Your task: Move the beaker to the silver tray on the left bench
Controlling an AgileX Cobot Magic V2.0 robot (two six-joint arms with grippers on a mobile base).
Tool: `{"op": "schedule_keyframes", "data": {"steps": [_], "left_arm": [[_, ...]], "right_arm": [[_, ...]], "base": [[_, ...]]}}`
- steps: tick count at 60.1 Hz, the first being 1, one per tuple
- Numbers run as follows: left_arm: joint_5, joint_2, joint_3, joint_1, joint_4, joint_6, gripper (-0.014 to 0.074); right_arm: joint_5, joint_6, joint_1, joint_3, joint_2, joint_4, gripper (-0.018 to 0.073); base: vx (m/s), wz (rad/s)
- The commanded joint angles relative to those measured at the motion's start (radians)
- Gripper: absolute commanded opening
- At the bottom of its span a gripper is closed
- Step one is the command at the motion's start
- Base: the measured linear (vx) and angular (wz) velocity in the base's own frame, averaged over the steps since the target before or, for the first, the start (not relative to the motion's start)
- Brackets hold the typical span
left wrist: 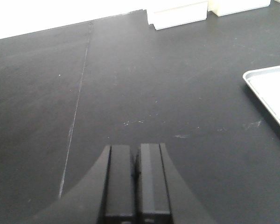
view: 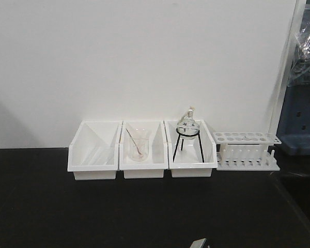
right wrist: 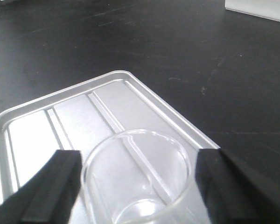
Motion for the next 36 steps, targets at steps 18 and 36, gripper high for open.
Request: {"op": "schedule_keyframes", "data": {"steps": [18, 36], "left_arm": [[-0.083, -0.007, 0.020, -0.007, -0.001, -0.002, 0.0001], [-0.083, -0.007, 0.020, -0.007, -0.001, -0.002, 0.0001]], "right_arm": [[-0.101, 0.009, -0.003, -0.017, -0.172, 0.049, 0.0599], [0.249, 0.382, -0.004, -0.008, -0.516, 0.076, 0.0297]], "base": [[0.00, 0.00], [0.00, 0.00]]}}
